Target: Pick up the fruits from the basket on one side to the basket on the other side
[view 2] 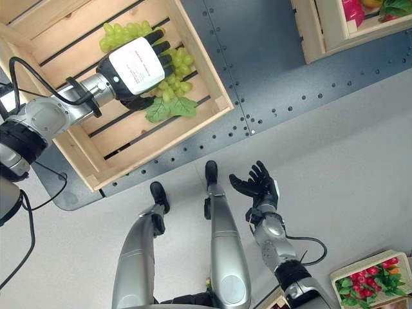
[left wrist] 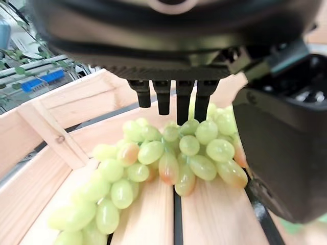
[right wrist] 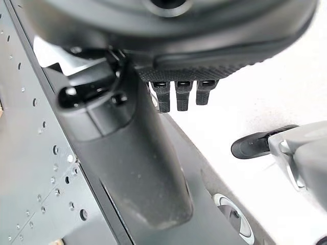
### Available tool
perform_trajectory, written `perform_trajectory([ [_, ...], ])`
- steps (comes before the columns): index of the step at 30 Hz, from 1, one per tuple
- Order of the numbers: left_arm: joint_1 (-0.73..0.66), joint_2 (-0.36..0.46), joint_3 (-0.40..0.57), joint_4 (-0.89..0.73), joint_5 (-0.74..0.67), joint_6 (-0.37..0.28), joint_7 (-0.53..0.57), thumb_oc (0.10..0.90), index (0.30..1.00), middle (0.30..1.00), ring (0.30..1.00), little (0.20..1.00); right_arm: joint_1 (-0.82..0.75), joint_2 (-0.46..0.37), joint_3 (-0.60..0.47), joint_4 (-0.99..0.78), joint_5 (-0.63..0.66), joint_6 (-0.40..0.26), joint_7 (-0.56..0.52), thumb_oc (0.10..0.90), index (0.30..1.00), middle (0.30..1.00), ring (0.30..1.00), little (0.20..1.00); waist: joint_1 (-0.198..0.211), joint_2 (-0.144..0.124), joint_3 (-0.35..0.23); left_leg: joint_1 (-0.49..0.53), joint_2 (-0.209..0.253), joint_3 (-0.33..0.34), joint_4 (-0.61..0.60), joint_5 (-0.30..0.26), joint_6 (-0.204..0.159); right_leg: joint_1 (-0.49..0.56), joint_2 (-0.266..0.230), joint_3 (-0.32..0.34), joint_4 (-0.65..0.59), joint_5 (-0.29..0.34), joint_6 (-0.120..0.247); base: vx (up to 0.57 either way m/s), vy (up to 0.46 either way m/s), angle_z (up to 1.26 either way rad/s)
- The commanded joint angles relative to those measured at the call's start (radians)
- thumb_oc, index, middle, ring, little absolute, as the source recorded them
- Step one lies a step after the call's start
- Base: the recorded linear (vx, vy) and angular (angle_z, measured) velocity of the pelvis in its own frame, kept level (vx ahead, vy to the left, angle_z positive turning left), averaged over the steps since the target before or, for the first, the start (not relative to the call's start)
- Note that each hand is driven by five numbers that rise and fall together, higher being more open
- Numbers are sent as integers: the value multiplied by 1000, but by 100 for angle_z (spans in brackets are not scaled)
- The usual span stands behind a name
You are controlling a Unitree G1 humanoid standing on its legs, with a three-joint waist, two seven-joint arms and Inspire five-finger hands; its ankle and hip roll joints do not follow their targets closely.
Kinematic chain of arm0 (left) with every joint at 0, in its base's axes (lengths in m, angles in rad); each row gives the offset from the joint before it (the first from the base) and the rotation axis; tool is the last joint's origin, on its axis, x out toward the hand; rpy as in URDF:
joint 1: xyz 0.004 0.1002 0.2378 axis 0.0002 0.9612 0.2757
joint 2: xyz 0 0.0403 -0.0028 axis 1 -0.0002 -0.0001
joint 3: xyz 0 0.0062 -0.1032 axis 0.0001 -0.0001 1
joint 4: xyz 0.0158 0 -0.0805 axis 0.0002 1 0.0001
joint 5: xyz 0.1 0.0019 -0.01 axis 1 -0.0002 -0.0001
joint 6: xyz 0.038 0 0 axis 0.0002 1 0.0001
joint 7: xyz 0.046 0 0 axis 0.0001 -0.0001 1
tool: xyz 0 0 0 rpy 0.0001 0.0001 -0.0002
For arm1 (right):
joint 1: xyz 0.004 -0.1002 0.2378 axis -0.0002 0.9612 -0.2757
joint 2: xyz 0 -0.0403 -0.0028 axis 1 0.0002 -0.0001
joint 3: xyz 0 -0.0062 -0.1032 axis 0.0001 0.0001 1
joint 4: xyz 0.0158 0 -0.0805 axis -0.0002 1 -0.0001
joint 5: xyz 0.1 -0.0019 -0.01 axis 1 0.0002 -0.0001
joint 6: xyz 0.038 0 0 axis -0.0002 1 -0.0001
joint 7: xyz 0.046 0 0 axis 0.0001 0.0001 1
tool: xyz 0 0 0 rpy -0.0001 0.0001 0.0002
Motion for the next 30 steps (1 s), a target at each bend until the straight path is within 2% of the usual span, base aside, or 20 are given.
perform_trajectory([
  [1,-75,53,89,39,-104,155,172,800,900,900,900,900,45,-14,-24,-84,15,-72,17,800,900,900,900,900,6,-14,-11,20,-14,81,-63,12,44,47,52,8,21,-36,-11,0,0,0],
  [4,-60,50,128,69,-110,181,256,800,900,900,900,900,52,-12,-18,-98,13,-70,14,800,900,900,900,900,7,-19,-11,15,-15,79,-61,11,43,44,54,5,21,-36,-14,0,0,0],
  [7,-49,32,158,94,-112,197,269,800,900,900,900,900,49,-7,-12,-107,6,-62,9,800,900,900,900,900,7,-22,-11,11,-19,76,-63,11,43,39,56,3,23,-38,-16,0,0,0],
  [18,-45,0,175,107,-103,182,282,800,900,900,900,900,43,-8,-4,-117,-12,-48,-12,800,900,900,900,900,-2,-18,-11,1,-27,86,-62,8,46,20,58,8,30,-39,-19,0,0,0],
  [25,-71,-18,148,117,-92,121,243,800,900,900,900,900,37,-7,-3,-111,-6,-43,-19,800,900,900,900,900,-11,-18,-11,-17,-26,93,-48,3,47,0,58,12,38,-36,-17,11,0,-1],
  [26,-78,-22,139,115,-95,96,215,800,900,900,900,900,40,-8,-5,-114,-4,-39,-22,800,900,900,900,900,-14,-16,-11,-18,-26,97,-47,1,48,-4,59,15,40,-36,-15,42,0,-3],
  [28,-82,-24,128,113,-85,86,182,800,900,900,900,900,39,-10,-6,-110,0,-39,-20,800,900,900,900,900,-16,-15,-11,-19,-26,99,-45,0,49,-7,59,16,42,-35,-15,36,-2,-2],
  [30,-87,-29,110,108,-76,34,115,800,900,900,900,900,38,-10,-8,-106,5,-41,-18,800,900,900,900,900,-19,-14,-11,-27,-26,102,-41,-1,50,-16,60,18,43,-33,-14,16,-3,-1],
])
